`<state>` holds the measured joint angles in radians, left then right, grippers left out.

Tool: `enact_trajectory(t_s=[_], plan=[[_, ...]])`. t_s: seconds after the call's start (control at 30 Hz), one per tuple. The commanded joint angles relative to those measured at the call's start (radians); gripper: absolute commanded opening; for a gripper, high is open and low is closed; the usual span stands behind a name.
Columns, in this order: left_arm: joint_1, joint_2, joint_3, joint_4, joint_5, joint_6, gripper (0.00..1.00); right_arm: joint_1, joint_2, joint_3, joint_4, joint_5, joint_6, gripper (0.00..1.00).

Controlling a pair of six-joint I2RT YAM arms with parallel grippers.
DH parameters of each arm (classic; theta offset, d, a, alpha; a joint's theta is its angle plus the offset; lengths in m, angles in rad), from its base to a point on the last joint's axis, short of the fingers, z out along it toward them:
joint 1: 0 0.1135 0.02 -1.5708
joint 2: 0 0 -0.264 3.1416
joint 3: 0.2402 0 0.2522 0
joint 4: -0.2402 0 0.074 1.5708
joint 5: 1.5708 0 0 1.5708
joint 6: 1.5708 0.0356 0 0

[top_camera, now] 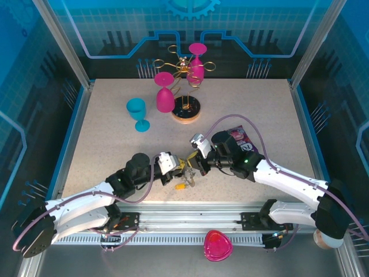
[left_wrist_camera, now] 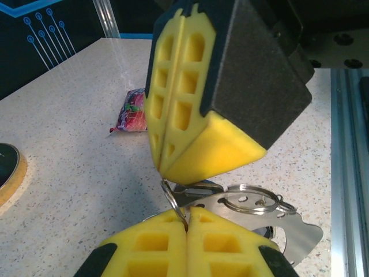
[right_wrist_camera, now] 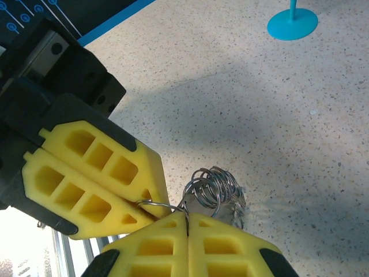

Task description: Put the keys on the keyring

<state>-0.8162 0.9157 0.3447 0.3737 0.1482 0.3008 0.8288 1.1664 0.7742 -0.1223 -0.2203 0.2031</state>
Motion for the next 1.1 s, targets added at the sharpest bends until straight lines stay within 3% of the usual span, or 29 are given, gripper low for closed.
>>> enact_trajectory(t_s=[0.0,0.17,0.27,0.4,0.57,0.87,1.07], plan=[[-0.047,-0.007,0.0,0.099,0.013,0.081,0.0,-0.011,0.022,0.033,0.0,0.029,0.038,0.0],[-0.063,-0.009,-0.007,0.103,-0.011,0.109,0.0,-0.021,0.015,0.043,-0.023,0.029,0.053,0.0],[-0.063,-0.012,-0.01,0.109,-0.019,0.112,0.0,-0.03,-0.001,0.032,-0.037,0.024,0.053,0.22],[-0.063,-0.012,-0.012,0.113,-0.025,0.109,0.0,-0.039,-0.035,0.022,-0.065,0.016,0.039,0.43],[-0.063,-0.014,-0.022,0.127,-0.033,0.103,0.0,-0.072,-0.097,0.022,-0.135,0.01,-0.02,0.58],[-0.062,-0.019,-0.048,0.166,-0.012,0.093,0.0,-0.157,-0.159,-0.094,0.006,-0.101,-0.304,0.59],[-0.061,-0.009,-0.052,0.176,0.001,0.09,0.0,-0.153,-0.141,-0.127,0.068,-0.284,-0.521,0.51]])
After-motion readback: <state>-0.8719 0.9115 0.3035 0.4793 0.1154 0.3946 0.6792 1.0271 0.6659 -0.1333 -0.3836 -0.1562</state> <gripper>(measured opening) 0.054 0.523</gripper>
